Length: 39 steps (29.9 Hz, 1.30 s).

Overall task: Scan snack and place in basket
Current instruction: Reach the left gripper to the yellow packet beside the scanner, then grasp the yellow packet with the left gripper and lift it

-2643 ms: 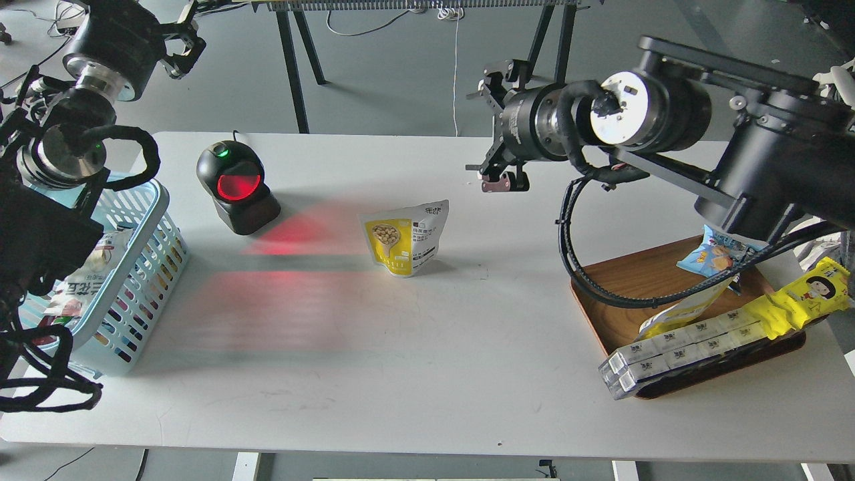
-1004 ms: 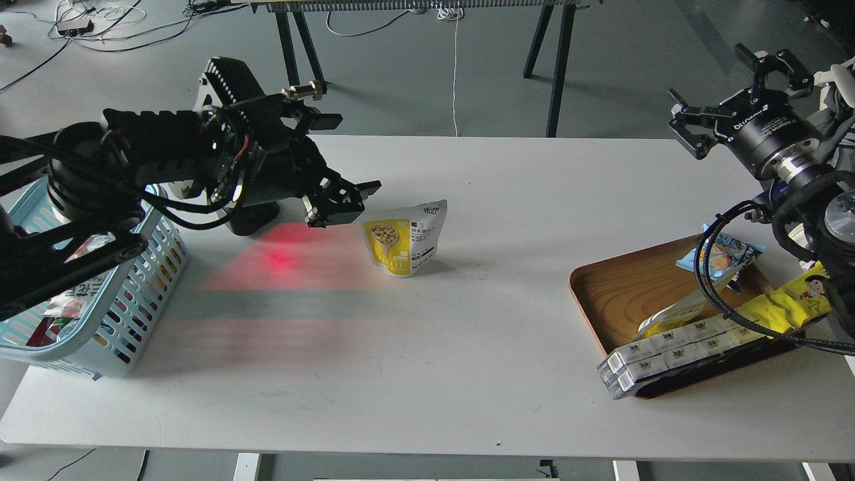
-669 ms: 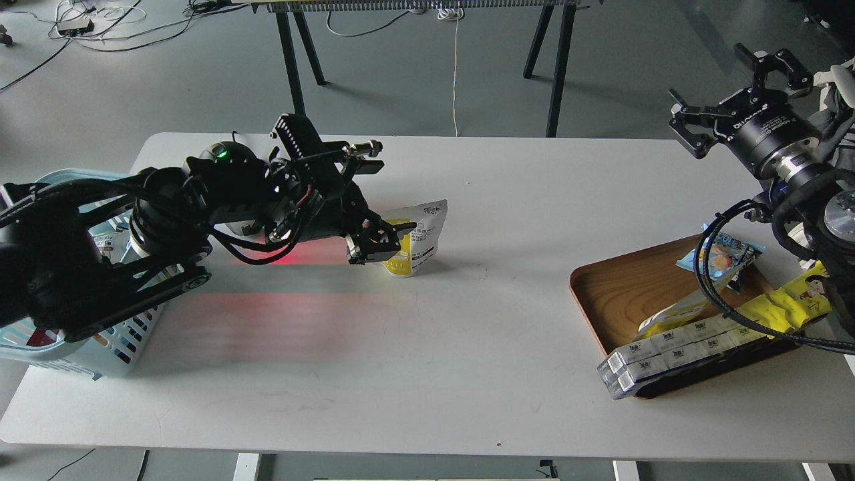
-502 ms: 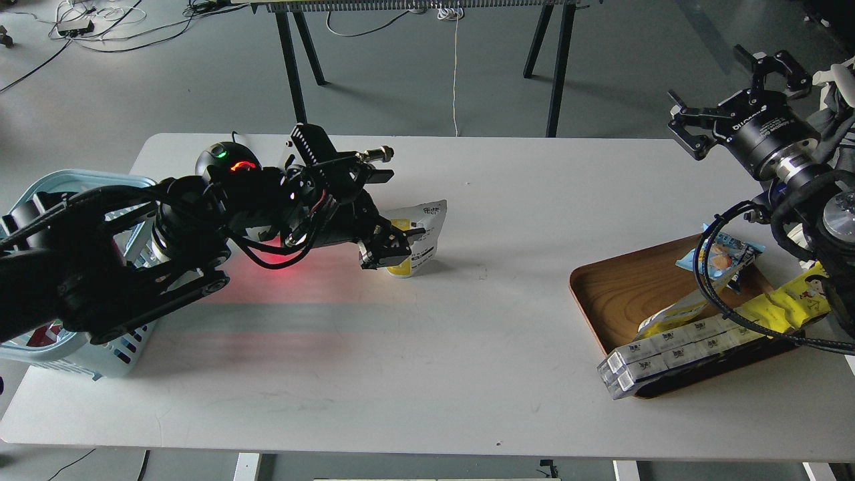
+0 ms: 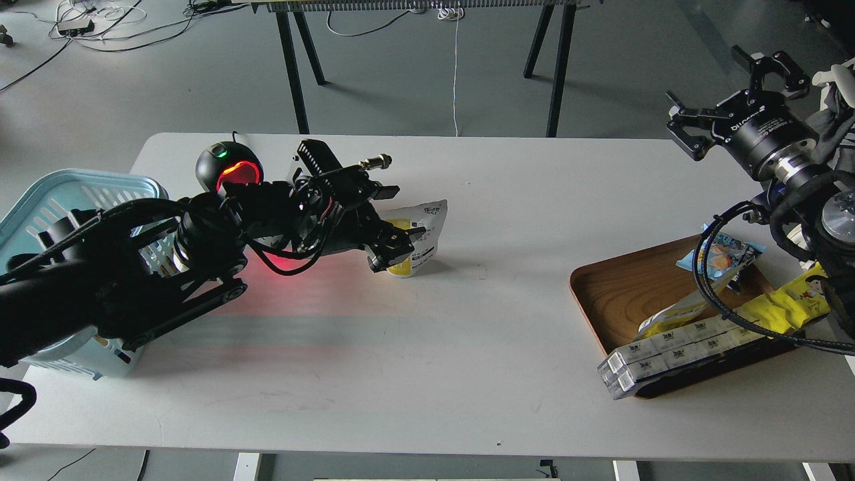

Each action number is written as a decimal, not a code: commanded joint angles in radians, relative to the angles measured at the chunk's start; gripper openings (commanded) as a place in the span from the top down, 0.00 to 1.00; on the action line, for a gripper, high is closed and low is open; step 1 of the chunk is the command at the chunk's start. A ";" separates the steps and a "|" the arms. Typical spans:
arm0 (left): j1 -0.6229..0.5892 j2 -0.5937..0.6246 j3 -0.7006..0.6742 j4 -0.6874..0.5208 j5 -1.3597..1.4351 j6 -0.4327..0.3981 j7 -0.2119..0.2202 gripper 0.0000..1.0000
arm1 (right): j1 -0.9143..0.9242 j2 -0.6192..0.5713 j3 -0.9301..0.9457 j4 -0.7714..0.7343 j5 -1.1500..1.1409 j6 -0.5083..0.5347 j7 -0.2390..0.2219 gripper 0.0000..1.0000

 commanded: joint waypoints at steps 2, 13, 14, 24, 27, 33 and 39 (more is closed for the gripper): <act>0.000 -0.003 0.001 0.013 0.000 -0.005 -0.002 0.85 | -0.001 0.003 0.001 -0.004 0.000 0.000 0.001 0.04; 0.020 -0.001 -0.005 0.030 0.000 0.005 0.006 0.99 | 0.000 0.018 0.001 -0.002 0.000 0.000 0.001 0.04; 0.020 0.006 -0.007 0.028 0.000 0.015 0.004 0.99 | 0.000 0.018 0.001 -0.004 0.000 0.000 0.001 0.04; -0.014 0.172 -0.028 -0.117 0.000 0.090 -0.025 0.99 | 0.007 0.018 0.002 -0.001 0.000 0.000 0.001 0.04; -0.032 0.250 -0.034 -0.206 0.000 0.071 -0.035 0.99 | 0.016 0.018 0.001 -0.001 0.000 0.000 0.001 0.04; -0.029 0.405 -0.048 -0.349 0.000 -0.030 -0.083 0.99 | 0.028 0.018 -0.002 0.001 -0.002 -0.011 0.000 0.04; -0.026 0.522 -0.044 -0.426 -0.014 -0.162 -0.083 0.98 | 0.034 0.018 -0.004 0.001 -0.002 -0.014 0.000 0.04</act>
